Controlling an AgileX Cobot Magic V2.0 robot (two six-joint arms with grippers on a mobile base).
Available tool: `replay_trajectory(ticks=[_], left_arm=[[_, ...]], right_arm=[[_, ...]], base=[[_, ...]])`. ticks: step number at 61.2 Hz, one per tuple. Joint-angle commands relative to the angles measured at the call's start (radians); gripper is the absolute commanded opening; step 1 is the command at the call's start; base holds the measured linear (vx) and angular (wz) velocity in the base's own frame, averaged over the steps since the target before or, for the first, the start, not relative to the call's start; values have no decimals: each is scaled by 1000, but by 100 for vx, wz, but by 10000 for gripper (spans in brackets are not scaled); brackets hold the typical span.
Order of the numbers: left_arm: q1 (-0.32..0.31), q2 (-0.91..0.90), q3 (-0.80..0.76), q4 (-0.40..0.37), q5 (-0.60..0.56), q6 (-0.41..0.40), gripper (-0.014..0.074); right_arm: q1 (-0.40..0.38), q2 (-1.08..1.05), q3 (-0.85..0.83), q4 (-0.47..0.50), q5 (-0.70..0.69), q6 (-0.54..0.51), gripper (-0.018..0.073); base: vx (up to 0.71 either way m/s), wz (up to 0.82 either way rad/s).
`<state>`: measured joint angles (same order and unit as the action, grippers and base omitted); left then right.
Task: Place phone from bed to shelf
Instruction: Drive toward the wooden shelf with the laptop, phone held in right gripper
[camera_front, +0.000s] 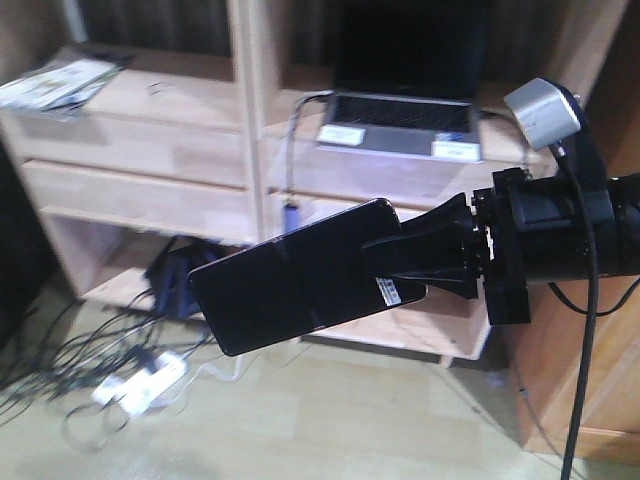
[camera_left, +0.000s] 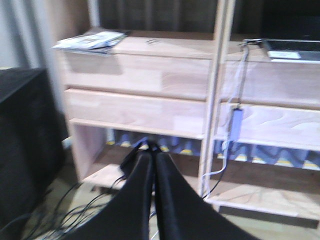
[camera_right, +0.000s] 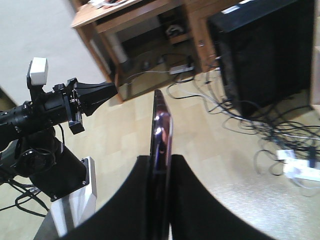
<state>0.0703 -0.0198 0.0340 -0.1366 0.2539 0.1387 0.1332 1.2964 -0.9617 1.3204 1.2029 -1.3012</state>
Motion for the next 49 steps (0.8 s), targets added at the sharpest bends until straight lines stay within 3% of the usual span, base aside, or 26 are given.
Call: replay_trajectory(ticks=[1, 49], left_arm=[[-5, -5, 3, -9, -65, -4, 1], [-5, -5, 3, -9, -65, -4, 1]], right_arm=[[-1, -31, -26, 100, 87, 1, -4], [-1, -31, -26, 100, 87, 1, -4]], base=[[29, -34], [28, -19]])
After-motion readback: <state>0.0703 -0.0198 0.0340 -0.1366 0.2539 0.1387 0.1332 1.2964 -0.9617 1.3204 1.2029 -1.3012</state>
